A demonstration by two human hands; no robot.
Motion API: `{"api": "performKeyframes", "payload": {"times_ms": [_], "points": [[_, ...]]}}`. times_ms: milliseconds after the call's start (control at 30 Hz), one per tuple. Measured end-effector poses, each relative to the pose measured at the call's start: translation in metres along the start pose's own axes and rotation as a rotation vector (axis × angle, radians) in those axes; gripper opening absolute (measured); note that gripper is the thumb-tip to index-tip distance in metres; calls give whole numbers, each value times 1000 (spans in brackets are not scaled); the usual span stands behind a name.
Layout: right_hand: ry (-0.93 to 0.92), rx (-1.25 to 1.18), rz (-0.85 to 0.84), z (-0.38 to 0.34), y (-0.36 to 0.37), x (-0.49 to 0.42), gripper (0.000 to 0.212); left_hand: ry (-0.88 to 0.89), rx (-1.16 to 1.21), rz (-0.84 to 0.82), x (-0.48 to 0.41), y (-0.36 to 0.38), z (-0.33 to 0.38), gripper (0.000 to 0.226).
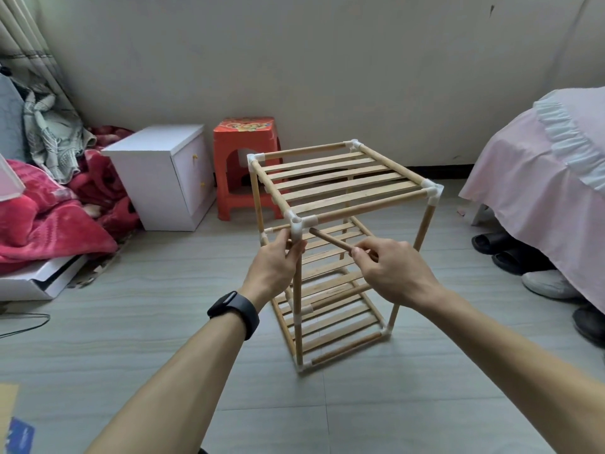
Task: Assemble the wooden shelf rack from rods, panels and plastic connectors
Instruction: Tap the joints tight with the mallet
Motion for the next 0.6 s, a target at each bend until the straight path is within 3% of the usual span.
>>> {"api": "performKeyframes", "payload": {"times_ms": [167,333,400,467,600], "points": [[-94,-32,47,-3,9,-1,20,29,-44,-22,2,-8,-9,16],[-318,-294,370,-28,9,-7,21,56,-79,-29,1,-10,-16,15],[-277,-180,274,-35,14,-17,23,48,-66,-18,1,-9,-16,14],[-147,55,3,-39,21,-21,28,38,-64,-15,2,-7,-16,11],[-241,-24,166,-50,16,-22,22,38,-79,-14,3,-9,-13,12]]}}
Point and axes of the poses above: each hand's wrist, its own x-axis away from the middle knuckle, its own y-axis out of the palm, z = x × y, the point moved 1 cm from there along -x, towards the middle knuckle, and after that the axes turned 11 degrees about -x, right-handed, at the moved point
